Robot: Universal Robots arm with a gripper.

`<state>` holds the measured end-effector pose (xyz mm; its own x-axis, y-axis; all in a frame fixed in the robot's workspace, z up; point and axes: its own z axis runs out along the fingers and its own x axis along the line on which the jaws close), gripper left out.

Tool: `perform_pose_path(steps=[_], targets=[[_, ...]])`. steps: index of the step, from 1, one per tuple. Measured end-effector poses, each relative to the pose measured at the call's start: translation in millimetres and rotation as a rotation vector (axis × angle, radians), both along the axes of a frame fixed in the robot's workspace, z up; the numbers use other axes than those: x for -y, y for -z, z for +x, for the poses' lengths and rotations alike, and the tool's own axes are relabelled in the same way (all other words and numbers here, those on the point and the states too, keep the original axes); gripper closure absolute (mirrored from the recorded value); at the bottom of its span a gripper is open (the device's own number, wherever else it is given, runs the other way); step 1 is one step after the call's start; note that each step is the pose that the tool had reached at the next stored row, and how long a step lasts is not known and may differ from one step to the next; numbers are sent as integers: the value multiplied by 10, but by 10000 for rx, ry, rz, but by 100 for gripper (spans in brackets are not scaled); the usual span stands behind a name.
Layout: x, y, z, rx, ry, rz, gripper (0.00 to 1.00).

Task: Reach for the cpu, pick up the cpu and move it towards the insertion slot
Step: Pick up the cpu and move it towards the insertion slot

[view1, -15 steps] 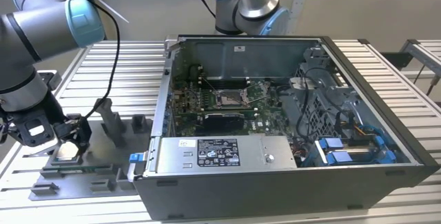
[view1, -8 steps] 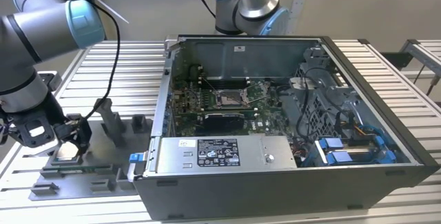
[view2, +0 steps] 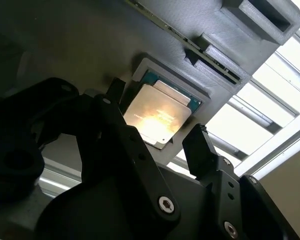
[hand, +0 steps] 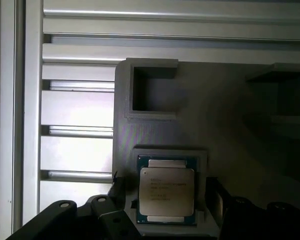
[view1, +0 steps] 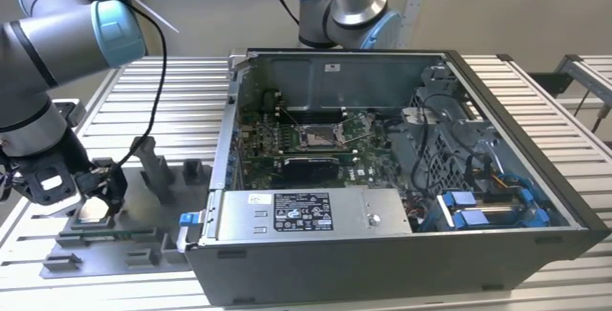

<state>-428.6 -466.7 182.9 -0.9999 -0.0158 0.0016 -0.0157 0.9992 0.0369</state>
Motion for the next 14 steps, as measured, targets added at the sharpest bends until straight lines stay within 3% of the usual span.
perform_pose_path(steps=[2, 3, 14], targets=[[0, 0, 0, 0, -1, 0, 0], [0, 0, 0, 0, -1, 0, 100], [0, 0, 0, 0, -4, -1, 100]])
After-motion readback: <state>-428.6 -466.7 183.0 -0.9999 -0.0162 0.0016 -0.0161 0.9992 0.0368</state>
